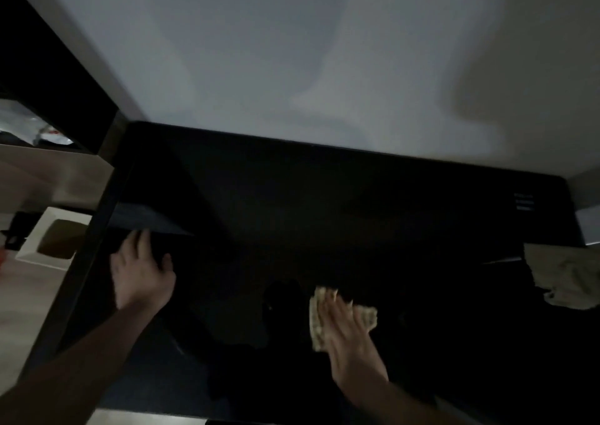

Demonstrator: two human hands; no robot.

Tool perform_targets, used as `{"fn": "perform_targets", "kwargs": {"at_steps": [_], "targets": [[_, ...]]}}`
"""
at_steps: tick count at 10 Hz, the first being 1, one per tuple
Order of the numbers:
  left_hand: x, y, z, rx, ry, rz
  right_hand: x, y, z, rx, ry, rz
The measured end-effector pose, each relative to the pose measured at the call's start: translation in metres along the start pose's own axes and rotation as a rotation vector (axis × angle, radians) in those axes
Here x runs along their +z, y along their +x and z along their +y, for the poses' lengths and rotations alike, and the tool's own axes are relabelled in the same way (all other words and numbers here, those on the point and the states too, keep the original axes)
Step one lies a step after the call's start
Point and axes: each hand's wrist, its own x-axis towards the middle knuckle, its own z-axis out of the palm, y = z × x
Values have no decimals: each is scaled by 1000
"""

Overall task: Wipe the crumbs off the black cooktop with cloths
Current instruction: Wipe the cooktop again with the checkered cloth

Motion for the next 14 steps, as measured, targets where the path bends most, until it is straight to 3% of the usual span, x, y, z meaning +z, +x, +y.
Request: {"fn": "perform_targets", "kwargs": {"at_steps": [1,2,3,4,5,6,7,8,11,14], "targets": [[17,-54,73,134,-64,-61,-24,-91,24,-73,44,-160],[31,-99,143,273,-59,-198,136,-18,34,205,187,-170],[42,-124,204,280,-23,-376,147,23,93,400,472,-473],[51,-133,245,144,11,-514,13,30,84,575,1250,-106],[56,-133,262,63,72,-615,-83,-19,155,419,738,21],[58,-128,264,26,73,-679,-91,46,204,333,527,225],[58,-126,265,17,91,-715,-119,101,231,317,518,344],[57,-125,269,7,124,-740,-145,161,222,267,483,362],[59,-119,270,1,133,-789,-140,305,144,-71,373,210],[63,-116,264,22,114,-818,-117,347,132,-217,170,172]]}}
